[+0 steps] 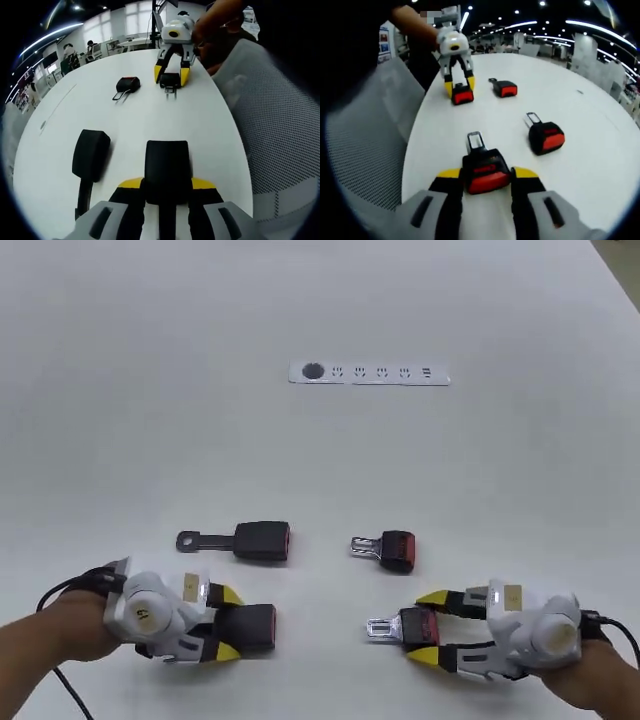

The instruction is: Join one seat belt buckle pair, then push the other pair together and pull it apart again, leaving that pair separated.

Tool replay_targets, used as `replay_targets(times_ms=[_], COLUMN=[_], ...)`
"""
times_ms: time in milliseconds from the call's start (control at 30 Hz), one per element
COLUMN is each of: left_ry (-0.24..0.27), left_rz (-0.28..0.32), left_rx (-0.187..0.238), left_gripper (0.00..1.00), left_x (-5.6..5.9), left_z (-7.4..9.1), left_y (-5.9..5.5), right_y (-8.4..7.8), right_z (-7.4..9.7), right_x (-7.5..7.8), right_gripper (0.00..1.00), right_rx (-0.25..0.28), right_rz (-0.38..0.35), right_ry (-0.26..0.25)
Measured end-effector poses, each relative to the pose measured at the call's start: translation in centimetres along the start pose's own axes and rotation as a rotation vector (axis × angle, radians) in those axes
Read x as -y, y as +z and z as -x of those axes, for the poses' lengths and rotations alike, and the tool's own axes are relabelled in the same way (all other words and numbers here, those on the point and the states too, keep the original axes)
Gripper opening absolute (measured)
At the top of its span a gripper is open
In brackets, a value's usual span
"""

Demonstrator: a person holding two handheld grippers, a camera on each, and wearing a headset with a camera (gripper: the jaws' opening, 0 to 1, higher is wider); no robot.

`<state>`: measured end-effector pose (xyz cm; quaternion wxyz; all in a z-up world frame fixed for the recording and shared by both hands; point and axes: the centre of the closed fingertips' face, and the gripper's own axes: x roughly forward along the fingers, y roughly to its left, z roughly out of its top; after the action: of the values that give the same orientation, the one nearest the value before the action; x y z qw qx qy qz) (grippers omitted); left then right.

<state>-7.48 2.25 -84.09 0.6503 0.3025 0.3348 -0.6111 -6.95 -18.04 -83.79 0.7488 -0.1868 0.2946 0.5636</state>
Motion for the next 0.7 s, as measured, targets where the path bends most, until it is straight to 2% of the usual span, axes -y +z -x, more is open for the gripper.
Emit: replay_targets(times_ms=[333,700], left_ry=[-0.009,-0.012], left_rz=[0.011,0.038], left_rx=[-0.002,-0.015], left_gripper=[0.35,0.35], left_x=[-0.2,-0.4], left_z=[0.0,0.1], left_y=[-0.2,-0.1], right_y=[0.2,1.2], right_z=[-0.1,-1.0], right_x=[-0.1,-0.2], right_gripper=[0.37,0.37], right_rx=[0.039,0.096], right_rz=[-0.019,-0.020], right_ry=[-0.013,-0.006])
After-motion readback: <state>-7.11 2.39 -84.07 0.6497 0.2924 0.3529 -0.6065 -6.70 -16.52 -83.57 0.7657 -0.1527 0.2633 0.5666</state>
